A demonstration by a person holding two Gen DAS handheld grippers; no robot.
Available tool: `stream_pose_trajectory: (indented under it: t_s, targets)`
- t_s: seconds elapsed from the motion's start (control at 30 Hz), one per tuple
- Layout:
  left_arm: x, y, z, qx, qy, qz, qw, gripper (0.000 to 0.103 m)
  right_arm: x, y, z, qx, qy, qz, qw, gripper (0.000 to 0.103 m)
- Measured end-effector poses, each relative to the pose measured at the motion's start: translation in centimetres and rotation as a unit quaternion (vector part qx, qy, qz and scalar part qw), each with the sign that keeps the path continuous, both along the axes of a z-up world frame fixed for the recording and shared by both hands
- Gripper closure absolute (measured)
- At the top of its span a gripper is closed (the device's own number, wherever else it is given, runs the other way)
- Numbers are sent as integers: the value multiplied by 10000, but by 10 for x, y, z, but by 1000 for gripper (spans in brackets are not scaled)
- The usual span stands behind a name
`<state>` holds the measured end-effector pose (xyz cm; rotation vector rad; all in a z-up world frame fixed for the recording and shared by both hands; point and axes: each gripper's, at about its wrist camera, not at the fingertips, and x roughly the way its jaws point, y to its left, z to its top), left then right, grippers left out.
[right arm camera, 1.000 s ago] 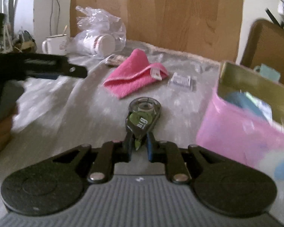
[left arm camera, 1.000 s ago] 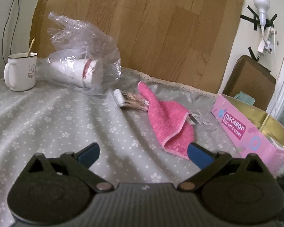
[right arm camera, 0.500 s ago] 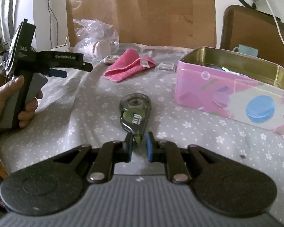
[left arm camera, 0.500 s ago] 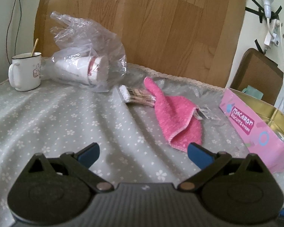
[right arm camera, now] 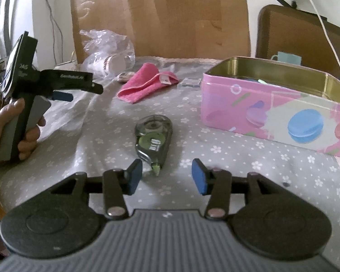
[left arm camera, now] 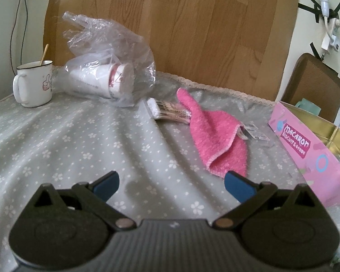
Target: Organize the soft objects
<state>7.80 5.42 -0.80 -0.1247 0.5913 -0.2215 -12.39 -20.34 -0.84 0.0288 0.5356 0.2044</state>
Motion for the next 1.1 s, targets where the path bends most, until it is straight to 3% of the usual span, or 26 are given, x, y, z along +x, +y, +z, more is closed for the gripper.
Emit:
stream_pose_trajectory:
  t_s: [0.47, 1.1]
  targets:
    - [6, -1, -3, 105, 143, 58, 9998, 1, 4, 3, 3, -121, 81, 16, 9999, 44]
    - [8, -1, -5, 142, 238, 117, 9995, 1, 20, 19, 6, -467, 166, 85, 9987, 43]
